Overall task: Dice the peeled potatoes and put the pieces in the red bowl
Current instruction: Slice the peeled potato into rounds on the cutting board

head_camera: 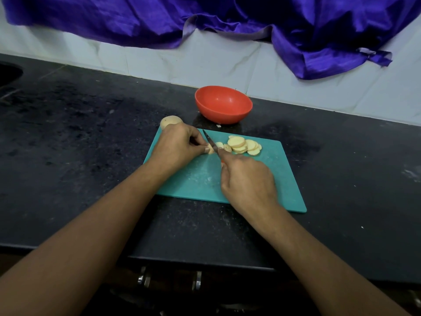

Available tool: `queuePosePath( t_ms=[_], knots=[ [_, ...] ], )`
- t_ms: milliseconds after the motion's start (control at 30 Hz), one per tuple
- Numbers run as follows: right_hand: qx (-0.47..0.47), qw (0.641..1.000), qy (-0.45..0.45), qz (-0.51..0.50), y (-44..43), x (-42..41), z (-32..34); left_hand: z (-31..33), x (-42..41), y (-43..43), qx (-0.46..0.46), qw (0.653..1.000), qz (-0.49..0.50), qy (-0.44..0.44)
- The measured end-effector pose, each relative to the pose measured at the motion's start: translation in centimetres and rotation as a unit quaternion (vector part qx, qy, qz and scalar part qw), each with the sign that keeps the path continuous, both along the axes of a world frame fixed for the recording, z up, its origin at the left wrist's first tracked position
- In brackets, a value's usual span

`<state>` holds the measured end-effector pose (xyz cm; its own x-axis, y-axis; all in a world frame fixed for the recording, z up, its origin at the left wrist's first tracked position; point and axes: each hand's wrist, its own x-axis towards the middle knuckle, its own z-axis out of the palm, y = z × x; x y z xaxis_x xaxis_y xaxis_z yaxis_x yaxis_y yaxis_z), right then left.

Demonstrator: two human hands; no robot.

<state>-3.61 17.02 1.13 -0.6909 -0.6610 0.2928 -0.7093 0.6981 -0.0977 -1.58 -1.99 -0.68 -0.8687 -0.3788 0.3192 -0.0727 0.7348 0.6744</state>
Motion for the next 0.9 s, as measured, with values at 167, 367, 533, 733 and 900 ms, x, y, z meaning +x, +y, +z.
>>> queuePosePath(
  t_ms=[167, 367, 533, 733, 900],
  knots=[
    [0.055, 0.998, 0.028, -0.008, -0.8, 0.1, 0.2, 0.1, -0.1, 0.0, -0.005, 1.0, -0.003, -0.001],
    [0.106, 0.994, 0.027, -0.006, -2.0, 0.1, 1.3, 0.3, 0.1, 0.2, -0.008, 1.0, -0.006, -0.006],
    [0.1, 0.995, 0.026, -0.009, -2.2, 0.0, 1.5, 0.4, 0.3, 0.5, -0.008, 1.0, -0.004, -0.005],
    [-0.017, 0.996, -0.086, -0.021, 0.9, -0.7, 0.7, 0.4, 0.3, 0.5, -0.006, 1.0, 0.002, -0.005],
    [-0.15, 0.97, -0.184, -0.043, 1.4, -1.9, 0.0, 0.4, 0.3, 0.4, 0.004, 1.0, 0.0, -0.01]
  ],
)
